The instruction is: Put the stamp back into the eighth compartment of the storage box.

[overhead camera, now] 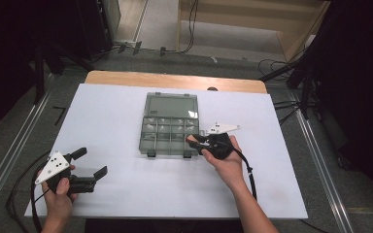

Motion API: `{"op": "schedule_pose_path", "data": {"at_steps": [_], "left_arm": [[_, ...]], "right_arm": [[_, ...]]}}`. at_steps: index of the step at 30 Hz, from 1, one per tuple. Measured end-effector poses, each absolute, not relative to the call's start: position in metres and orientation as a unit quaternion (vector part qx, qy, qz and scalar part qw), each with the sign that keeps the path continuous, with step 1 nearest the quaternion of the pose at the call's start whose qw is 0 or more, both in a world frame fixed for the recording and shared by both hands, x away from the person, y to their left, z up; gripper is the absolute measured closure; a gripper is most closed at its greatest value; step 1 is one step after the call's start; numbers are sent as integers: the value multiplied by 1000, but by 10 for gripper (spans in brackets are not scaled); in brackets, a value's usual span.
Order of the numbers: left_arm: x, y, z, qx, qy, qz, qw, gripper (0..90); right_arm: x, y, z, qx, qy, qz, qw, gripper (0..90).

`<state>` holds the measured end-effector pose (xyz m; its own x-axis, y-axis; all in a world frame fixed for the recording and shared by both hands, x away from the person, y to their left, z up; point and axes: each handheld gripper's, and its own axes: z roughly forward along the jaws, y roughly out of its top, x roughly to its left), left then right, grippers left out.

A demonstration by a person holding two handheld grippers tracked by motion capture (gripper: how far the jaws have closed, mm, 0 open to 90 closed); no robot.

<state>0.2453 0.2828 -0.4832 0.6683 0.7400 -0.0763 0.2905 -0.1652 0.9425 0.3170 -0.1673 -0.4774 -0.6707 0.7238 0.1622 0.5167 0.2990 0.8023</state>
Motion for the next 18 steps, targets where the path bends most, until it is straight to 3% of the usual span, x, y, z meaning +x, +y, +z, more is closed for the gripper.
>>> {"op": "schedule_pose_path", "data": {"at_steps": [18], "left_arm": [[245, 282, -483, 735, 349, 208, 544, 0]], "right_arm": [[325, -165, -487, 400, 798, 435, 119, 649]]}}
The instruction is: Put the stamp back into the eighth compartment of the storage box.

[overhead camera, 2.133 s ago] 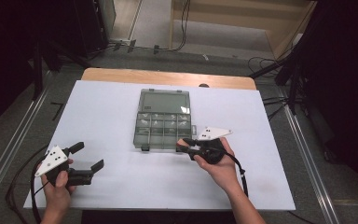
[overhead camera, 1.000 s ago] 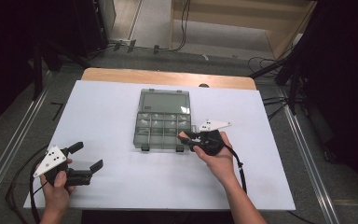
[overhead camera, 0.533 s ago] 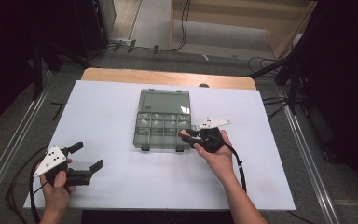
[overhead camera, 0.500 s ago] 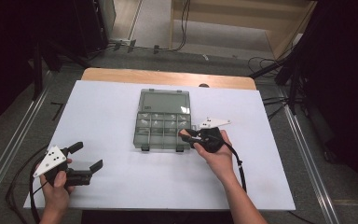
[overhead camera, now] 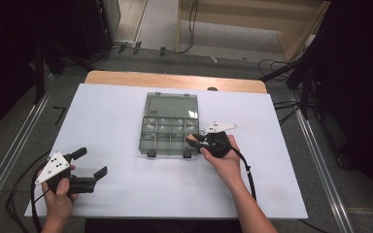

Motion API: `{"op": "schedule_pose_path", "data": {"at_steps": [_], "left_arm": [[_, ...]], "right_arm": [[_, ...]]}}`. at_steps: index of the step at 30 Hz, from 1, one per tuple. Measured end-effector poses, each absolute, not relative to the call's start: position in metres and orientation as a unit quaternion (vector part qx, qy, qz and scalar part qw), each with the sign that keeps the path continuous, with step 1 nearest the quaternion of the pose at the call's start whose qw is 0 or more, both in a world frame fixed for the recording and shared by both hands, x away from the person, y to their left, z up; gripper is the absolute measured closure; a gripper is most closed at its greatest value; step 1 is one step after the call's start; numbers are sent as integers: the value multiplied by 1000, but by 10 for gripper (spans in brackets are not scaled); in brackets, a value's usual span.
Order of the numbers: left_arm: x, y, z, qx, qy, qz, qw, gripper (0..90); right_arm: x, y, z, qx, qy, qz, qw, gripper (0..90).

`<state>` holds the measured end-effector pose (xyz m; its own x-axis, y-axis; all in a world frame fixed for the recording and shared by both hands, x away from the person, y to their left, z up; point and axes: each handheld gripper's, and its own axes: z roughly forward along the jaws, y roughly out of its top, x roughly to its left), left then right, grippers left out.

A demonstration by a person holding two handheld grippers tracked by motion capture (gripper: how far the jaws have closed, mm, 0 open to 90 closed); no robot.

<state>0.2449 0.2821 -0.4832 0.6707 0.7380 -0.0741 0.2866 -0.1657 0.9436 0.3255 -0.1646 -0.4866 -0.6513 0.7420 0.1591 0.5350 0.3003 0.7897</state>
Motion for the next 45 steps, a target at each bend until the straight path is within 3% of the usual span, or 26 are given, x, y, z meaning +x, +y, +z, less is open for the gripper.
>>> {"op": "schedule_pose_path", "data": {"at_steps": [25, 29, 33, 35, 39, 41, 45], "left_arm": [[245, 281, -483, 737, 344, 212, 542, 0], [245, 281, -483, 737, 344, 211, 542, 0], [246, 280, -484, 739, 343, 210, 541, 0], [246, 280, -484, 739, 341, 210, 541, 0], [246, 279, -483, 739, 341, 210, 542, 0], [246, 279, -484, 739, 340, 214, 541, 0], [246, 274, -484, 746, 334, 225, 530, 0]], "right_arm": [[326, -163, -491, 402, 802, 425, 118, 624], [324, -165, -488, 401, 794, 439, 124, 488], [321, -166, -483, 403, 783, 455, 134, 205], [320, -167, -481, 404, 778, 462, 136, 105], [316, -169, -479, 405, 772, 466, 150, 84], [315, -169, -479, 402, 771, 471, 149, 0], [313, -171, -477, 397, 767, 483, 147, 0]]}}
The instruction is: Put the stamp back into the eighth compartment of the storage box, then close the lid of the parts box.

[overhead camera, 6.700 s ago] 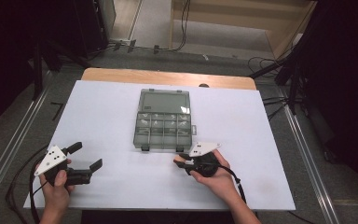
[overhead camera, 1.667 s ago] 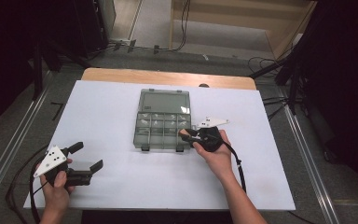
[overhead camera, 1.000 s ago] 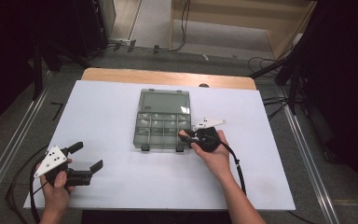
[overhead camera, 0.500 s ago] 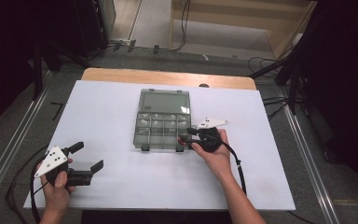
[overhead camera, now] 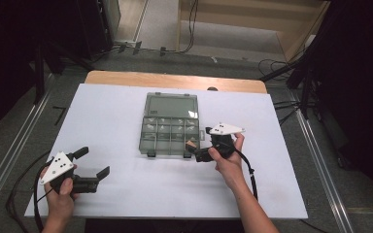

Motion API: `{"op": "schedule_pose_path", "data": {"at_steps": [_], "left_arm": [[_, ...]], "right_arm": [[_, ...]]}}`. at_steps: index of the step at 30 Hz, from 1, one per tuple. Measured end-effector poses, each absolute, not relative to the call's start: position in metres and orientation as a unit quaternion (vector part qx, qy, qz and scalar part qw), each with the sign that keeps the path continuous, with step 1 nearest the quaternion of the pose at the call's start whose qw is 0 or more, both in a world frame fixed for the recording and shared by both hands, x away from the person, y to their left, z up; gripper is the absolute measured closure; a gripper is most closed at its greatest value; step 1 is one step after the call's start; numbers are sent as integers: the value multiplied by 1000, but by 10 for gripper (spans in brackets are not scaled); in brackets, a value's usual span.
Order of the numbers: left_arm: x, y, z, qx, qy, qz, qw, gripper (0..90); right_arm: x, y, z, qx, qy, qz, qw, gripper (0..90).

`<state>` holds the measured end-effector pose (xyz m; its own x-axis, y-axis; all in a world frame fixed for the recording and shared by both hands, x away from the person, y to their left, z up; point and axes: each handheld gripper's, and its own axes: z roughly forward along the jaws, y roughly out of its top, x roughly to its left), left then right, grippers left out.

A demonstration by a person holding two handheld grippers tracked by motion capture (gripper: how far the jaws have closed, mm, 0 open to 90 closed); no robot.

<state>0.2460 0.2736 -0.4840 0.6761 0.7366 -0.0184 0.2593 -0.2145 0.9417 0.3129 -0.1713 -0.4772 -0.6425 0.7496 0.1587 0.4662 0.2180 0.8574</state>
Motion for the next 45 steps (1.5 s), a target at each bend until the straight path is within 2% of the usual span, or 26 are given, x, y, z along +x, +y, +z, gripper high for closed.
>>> {"op": "schedule_pose_path", "data": {"at_steps": [10, 17, 25, 45], "left_arm": [[251, 268, -485, 744, 339, 204, 539, 0], [252, 262, -478, 746, 338, 217, 531, 0], [258, 256, -475, 744, 344, 209, 533, 0], [269, 234, -469, 746, 323, 190, 550, 0]], "right_arm": [[309, -176, -474, 391, 763, 493, 146, 0], [306, -182, -476, 393, 760, 498, 144, 0], [304, -189, -475, 396, 757, 499, 147, 0], [305, -202, -471, 408, 744, 507, 149, 0]]}}
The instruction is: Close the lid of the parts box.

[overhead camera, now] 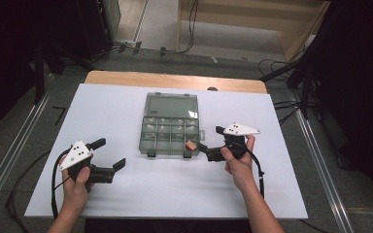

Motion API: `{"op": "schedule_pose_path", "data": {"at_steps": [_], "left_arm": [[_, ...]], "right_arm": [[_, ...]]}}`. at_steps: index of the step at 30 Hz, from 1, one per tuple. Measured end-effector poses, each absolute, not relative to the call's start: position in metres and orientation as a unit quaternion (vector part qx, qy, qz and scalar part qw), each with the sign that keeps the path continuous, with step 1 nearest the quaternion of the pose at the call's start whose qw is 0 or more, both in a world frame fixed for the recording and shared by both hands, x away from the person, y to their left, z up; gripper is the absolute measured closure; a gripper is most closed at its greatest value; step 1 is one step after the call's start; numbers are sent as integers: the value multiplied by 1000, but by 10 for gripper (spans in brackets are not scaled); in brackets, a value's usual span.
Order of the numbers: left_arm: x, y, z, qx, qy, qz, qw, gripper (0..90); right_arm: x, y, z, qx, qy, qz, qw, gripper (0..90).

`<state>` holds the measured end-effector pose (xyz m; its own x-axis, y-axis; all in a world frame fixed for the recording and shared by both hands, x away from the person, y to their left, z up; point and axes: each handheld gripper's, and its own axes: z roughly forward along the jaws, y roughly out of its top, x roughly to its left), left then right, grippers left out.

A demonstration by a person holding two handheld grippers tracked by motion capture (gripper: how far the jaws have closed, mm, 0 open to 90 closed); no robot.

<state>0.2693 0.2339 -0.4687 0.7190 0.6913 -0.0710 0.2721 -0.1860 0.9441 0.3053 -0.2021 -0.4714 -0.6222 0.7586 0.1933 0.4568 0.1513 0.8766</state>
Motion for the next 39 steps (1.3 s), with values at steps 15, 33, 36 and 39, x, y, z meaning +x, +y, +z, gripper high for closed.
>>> {"op": "schedule_pose_path", "data": {"at_steps": [15, 33, 36, 39], "left_arm": [[288, 216, -463, 753, 312, 168, 554, 0], [318, 203, -458, 756, 315, 151, 553, 0], [323, 200, -458, 758, 315, 149, 552, 0], [327, 197, -457, 760, 313, 149, 550, 0]], "right_arm": [[313, -207, -471, 417, 738, 511, 140, 0], [322, -211, -466, 424, 730, 518, 137, 0], [324, -211, -466, 427, 729, 518, 137, 0], [326, -211, -468, 429, 727, 519, 135, 0]]}}
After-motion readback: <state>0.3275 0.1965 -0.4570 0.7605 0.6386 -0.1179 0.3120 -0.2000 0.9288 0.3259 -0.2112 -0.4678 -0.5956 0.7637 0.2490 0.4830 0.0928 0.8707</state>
